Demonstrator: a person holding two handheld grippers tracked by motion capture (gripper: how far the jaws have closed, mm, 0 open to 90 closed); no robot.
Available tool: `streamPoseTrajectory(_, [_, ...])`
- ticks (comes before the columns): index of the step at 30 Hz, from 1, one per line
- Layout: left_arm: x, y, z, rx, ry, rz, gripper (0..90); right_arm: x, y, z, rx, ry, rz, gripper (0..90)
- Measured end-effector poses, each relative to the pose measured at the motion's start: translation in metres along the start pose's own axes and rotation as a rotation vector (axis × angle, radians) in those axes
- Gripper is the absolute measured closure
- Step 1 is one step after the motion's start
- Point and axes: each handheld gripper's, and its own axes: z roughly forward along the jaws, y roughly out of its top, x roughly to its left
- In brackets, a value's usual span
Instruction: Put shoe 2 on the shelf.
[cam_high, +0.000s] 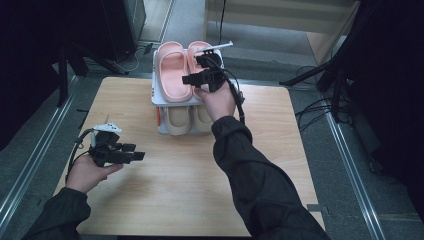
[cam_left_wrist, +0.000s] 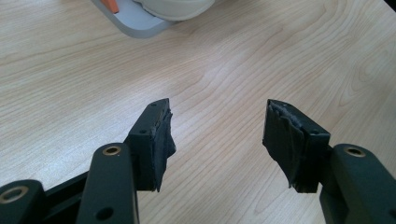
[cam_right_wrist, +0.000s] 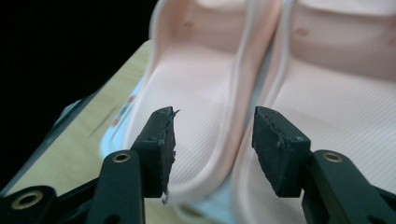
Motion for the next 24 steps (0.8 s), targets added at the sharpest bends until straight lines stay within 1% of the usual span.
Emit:
streamPoseTrajectory(2, [0.0,0.0,0.0,0.002,0.002,0.003,41.2,0.002,-0.007,-0.006,-0.001,0.026,-0.011,49.4])
streamPoseTrajectory(5, [-0.002,-0.001,0.001,0.003,0.001,0.005,40.7,0.006,-0.022,-0.017,0.001,0.078,-0.022,48.8])
streamPoseTrajectory(6, [-0.003,-0.001,0.002,-0.003,-0.006,0.003,40.6,0.006,-0.026,-0.019,0.007,0.087,-0.027,48.6])
streamPoseTrajectory(7, [-0.003,-0.001,0.002,-0.006,-0.006,0.001,40.1,0.007,-0.034,-0.022,0.012,0.102,-0.031,48.5])
streamPoseTrajectory(10, [-0.005,-0.001,0.004,-0.002,-0.007,0.011,39.0,0.009,-0.049,-0.028,0.007,0.133,-0.034,48.6])
streamPoseTrajectory(11, [-0.006,-0.001,0.005,-0.003,-0.007,0.007,38.8,0.009,-0.056,-0.03,0.009,0.142,-0.037,48.6])
streamPoseTrajectory(12, [-0.006,-0.001,0.005,0.001,-0.008,0.012,38.4,0.009,-0.062,-0.031,0.013,0.157,-0.041,48.6])
streamPoseTrajectory(13, [-0.006,-0.001,0.005,0.001,-0.008,0.012,38.1,0.009,-0.062,-0.031,0.013,0.157,-0.041,48.6])
streamPoseTrajectory(14, [-0.008,-0.001,0.007,0.004,-0.009,0.015,37.9,0.007,-0.076,-0.032,0.019,0.18,-0.046,48.6])
streamPoseTrajectory(16, [-0.01,0.0,0.008,0.003,-0.011,0.02,37.7,0.005,-0.087,-0.033,0.023,0.196,-0.048,48.6])
streamPoseTrajectory(17, [-0.01,0.0,0.008,0.001,-0.012,0.02,37.6,0.004,-0.093,-0.033,0.023,0.204,-0.066,48.6])
streamPoseTrajectory(18, [-0.01,0.0,0.008,0.001,-0.012,0.02,37.6,0.003,-0.1,-0.032,0.029,0.202,-0.088,48.6])
streamPoseTrajectory(19, [-0.011,0.0,0.009,0.001,-0.015,0.023,37.6,0.002,-0.108,-0.031,0.04,0.209,-0.095,48.6])
streamPoseTrajectory(20, [-0.011,0.0,0.009,0.001,-0.014,0.026,37.5,0.0,-0.113,-0.029,0.045,0.225,-0.094,48.6])
streamPoseTrajectory(21, [-0.012,0.0,0.01,0.0,-0.015,0.026,37.4,0.0,-0.117,-0.028,0.053,0.232,-0.086,48.5])
streamPoseTrajectory(24, [-0.014,0.0,0.01,-0.002,-0.017,0.029,37.3,-0.002,-0.131,-0.026,0.052,0.253,-0.086,48.5])
